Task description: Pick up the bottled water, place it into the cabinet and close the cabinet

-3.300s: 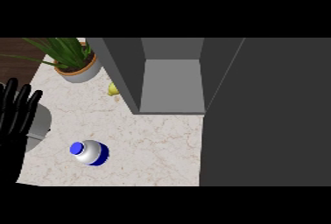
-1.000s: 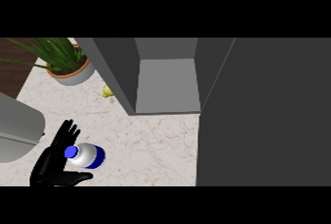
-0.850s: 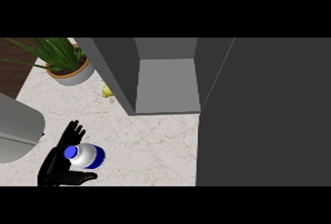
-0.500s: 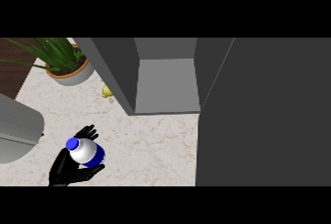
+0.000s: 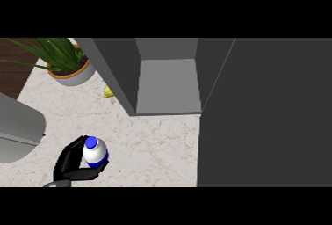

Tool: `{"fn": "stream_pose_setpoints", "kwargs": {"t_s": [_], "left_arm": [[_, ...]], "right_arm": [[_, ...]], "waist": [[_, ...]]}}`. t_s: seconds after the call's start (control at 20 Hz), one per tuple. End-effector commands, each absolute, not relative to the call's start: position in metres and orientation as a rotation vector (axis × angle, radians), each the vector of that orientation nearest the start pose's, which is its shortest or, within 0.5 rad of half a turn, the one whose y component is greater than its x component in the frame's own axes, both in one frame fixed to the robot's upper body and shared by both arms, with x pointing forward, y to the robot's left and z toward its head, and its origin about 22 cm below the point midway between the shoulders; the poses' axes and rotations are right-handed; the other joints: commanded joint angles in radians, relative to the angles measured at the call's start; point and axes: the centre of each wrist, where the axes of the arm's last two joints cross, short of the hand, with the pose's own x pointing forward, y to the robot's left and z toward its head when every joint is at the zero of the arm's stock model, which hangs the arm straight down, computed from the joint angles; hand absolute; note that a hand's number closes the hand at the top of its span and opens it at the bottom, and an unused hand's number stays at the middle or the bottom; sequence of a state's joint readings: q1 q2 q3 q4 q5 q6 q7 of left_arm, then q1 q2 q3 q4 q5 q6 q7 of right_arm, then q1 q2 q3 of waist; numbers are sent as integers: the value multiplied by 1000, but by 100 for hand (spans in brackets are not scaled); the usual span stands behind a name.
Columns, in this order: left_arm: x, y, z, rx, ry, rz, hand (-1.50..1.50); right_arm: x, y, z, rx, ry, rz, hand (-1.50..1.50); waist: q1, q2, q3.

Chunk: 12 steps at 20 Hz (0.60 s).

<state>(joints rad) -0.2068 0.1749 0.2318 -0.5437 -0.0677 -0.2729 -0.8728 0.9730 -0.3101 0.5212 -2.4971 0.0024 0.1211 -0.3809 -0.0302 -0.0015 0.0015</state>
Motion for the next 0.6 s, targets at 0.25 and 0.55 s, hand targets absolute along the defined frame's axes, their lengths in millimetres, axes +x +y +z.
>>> {"fn": "stream_pose_setpoints", "kwargs": {"t_s": [0.25,0.55], "left_arm": [[215,264,-177,7,-1727,-129,150],[229,235,-168,-51,-1762,-116,150]], "right_arm": [[25,-210,140,299,-1923,185,-150],[26,-212,140,284,-1904,194,-150]], "waist": [[1,3,-4],[17,-1,-2]]}}
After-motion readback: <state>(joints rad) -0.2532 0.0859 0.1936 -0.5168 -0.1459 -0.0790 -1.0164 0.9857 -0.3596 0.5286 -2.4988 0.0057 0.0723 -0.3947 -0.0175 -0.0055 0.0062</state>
